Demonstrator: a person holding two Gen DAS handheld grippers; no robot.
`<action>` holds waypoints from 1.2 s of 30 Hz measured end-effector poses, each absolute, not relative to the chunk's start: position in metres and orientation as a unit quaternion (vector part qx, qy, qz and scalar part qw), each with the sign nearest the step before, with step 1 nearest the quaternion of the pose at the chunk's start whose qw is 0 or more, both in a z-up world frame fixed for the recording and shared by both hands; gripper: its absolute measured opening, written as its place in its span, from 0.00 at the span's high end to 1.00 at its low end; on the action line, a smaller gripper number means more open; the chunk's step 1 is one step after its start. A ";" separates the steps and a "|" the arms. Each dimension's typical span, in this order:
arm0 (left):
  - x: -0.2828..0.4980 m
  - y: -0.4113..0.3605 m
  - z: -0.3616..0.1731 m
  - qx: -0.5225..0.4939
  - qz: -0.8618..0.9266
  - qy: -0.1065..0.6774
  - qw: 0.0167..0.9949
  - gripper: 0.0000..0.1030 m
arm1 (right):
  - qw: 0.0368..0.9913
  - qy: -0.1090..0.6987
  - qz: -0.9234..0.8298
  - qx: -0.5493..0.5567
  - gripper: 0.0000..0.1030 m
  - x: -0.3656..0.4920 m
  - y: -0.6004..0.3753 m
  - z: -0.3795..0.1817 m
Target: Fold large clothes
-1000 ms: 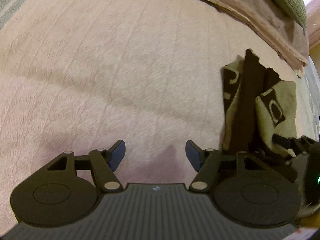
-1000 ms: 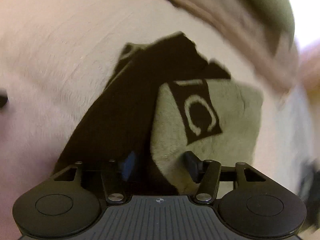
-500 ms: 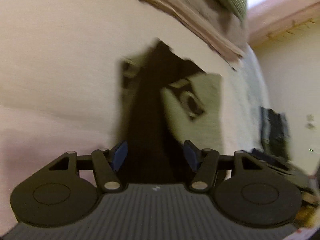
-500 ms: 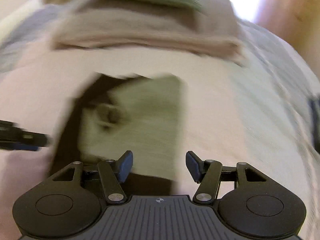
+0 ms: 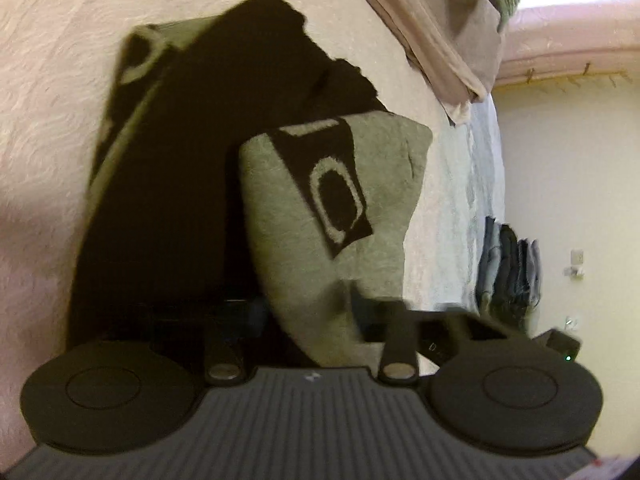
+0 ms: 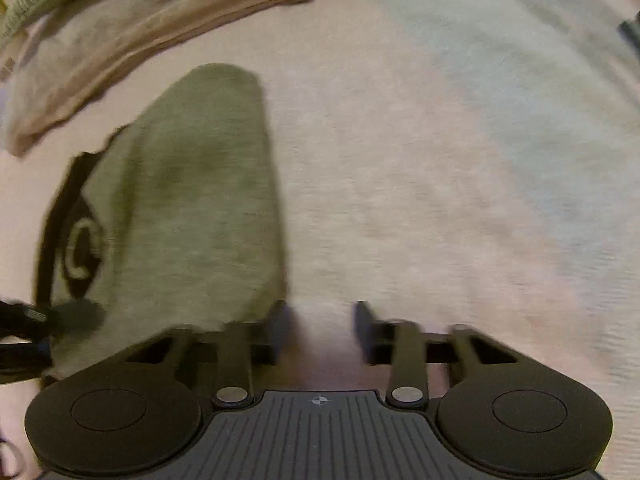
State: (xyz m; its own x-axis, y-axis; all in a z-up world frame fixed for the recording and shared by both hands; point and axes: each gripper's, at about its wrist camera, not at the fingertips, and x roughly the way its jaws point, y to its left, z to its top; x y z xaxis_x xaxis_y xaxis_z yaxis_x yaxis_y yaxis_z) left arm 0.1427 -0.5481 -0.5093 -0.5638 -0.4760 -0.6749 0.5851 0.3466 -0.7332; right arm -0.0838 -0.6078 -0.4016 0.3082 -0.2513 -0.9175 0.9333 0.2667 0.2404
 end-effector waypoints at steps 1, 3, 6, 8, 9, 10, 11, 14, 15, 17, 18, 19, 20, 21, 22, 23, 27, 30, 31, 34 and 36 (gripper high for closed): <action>0.141 -0.549 -0.504 0.050 -0.581 0.660 0.472 0.85 | 0.695 0.407 -0.421 0.418 1.00 -0.078 -0.605 -0.398; 0.139 -0.542 -0.486 0.063 -0.609 0.619 0.492 0.86 | 0.714 0.436 -0.409 0.366 1.00 -0.058 -0.598 -0.387; 0.143 -0.519 -0.458 0.086 -0.647 0.543 0.528 0.86 | 0.737 0.449 -0.388 0.323 1.00 -0.037 -0.586 -0.375; 0.152 -0.507 -0.449 0.098 -0.655 0.506 0.552 0.86 | 0.750 0.450 -0.374 0.308 1.00 -0.025 -0.579 -0.368; 0.158 -0.503 -0.446 0.102 -0.655 0.492 0.564 0.86 | 0.756 0.448 -0.368 0.303 1.00 -0.020 -0.576 -0.365; 0.165 -0.500 -0.447 0.102 -0.653 0.484 0.574 0.86 | 0.762 0.446 -0.362 0.300 1.00 -0.015 -0.573 -0.363; 0.173 -0.497 -0.451 0.102 -0.649 0.483 0.579 0.86 | 0.767 0.444 -0.357 0.295 1.00 -0.011 -0.570 -0.363; 0.186 -0.496 -0.471 0.100 -0.640 0.486 0.587 0.86 | 0.771 0.457 -0.360 0.258 1.00 0.001 -0.560 -0.369; 0.187 -0.497 -0.478 0.105 -0.640 0.487 0.585 0.86 | 0.770 0.461 -0.366 0.247 1.00 0.003 -0.562 -0.374; 0.188 -0.497 -0.488 0.102 -0.640 0.492 0.581 0.85 | 0.769 0.464 -0.369 0.239 1.00 0.004 -0.562 -0.378; 0.191 -0.496 -0.491 0.090 -0.636 0.500 0.581 0.85 | 0.769 0.463 -0.370 0.239 1.00 0.001 -0.562 -0.376; 0.192 -0.496 -0.490 0.078 -0.633 0.509 0.579 0.85 | 0.769 0.459 -0.372 0.243 1.00 -0.001 -0.562 -0.373; 0.195 -0.495 -0.489 0.063 -0.631 0.516 0.576 0.85 | 0.771 0.451 -0.372 0.253 0.99 -0.006 -0.563 -0.369; 0.198 -0.491 -0.487 0.058 -0.632 0.519 0.573 0.85 | 0.774 0.436 -0.374 0.266 0.99 -0.014 -0.564 -0.364; 0.200 -0.489 -0.485 0.058 -0.632 0.523 0.569 0.82 | 0.775 0.420 -0.378 0.282 0.98 -0.021 -0.564 -0.360; 0.202 -0.488 -0.484 0.060 -0.628 0.531 0.566 0.81 | 0.775 0.407 -0.380 0.298 0.96 -0.030 -0.563 -0.357; 0.221 -0.467 -0.469 0.030 -0.605 0.570 0.555 0.72 | 0.774 0.376 -0.391 0.326 0.59 -0.058 -0.545 -0.346; 0.224 -0.446 -0.449 0.021 -0.593 0.572 0.566 0.68 | 0.792 0.387 -0.373 0.289 0.59 -0.071 -0.517 -0.332; 0.221 -0.436 -0.440 0.027 -0.595 0.564 0.572 0.68 | 0.801 0.390 -0.362 0.273 0.59 -0.074 -0.506 -0.328; 0.206 -0.415 -0.416 0.055 -0.616 0.531 0.579 0.65 | 0.830 0.400 -0.321 0.219 0.59 -0.075 -0.476 -0.320; 0.192 -0.410 -0.406 0.071 -0.635 0.514 0.572 0.62 | 0.841 0.416 -0.296 0.178 0.59 -0.069 -0.461 -0.324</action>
State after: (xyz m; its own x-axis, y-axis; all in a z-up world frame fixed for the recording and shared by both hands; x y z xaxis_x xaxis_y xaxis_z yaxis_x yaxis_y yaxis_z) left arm 0.1922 -0.4103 -0.4057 -0.3345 -0.6532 -0.6793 0.8002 0.1840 -0.5709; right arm -0.0692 -0.4608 -0.3235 0.4785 -0.3501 -0.8053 0.6460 0.7615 0.0528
